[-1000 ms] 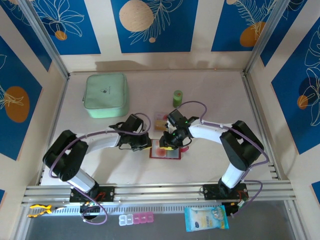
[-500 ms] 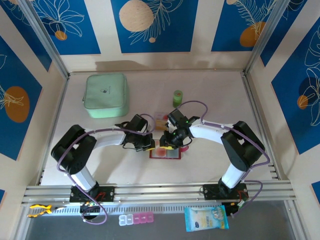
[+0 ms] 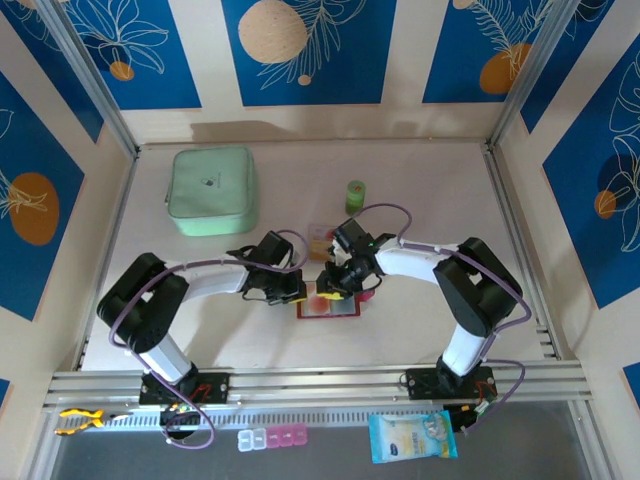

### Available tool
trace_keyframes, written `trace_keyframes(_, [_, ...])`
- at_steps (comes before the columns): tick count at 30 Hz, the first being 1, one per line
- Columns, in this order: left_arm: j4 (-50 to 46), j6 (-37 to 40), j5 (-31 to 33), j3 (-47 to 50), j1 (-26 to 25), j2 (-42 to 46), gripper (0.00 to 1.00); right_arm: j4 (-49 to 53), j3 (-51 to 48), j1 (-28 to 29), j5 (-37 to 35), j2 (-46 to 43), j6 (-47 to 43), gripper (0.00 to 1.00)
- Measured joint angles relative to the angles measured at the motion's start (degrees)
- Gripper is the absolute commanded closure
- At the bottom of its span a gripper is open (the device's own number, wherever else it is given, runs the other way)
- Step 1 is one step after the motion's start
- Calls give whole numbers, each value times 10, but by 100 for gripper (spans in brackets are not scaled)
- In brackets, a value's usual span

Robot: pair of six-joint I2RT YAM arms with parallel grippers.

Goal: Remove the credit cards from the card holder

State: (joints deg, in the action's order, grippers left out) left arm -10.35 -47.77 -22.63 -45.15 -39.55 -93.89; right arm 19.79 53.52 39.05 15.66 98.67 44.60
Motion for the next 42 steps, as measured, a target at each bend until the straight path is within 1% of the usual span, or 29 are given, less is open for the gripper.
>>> trace_keyframes(4, [-4, 3, 3, 0, 0, 1, 94, 1, 0, 0, -1, 6, -1, 71])
trace_keyframes(15, [-4, 3, 3, 0, 0, 1, 94, 23, 8, 11, -35, 8, -15, 72])
trace_keyframes(25, [-16, 4, 9, -3, 0, 5, 93, 37, 8, 11, -48, -25, -15, 72])
trace_keyframes(32, [-30, 6, 13, -14, -3, 12, 94, 19, -18, 6, -39, -51, -5, 72])
trace_keyframes(42, [-30, 4, 12, -16, -18, 12, 95, -10, -42, -8, -17, -51, 9, 72])
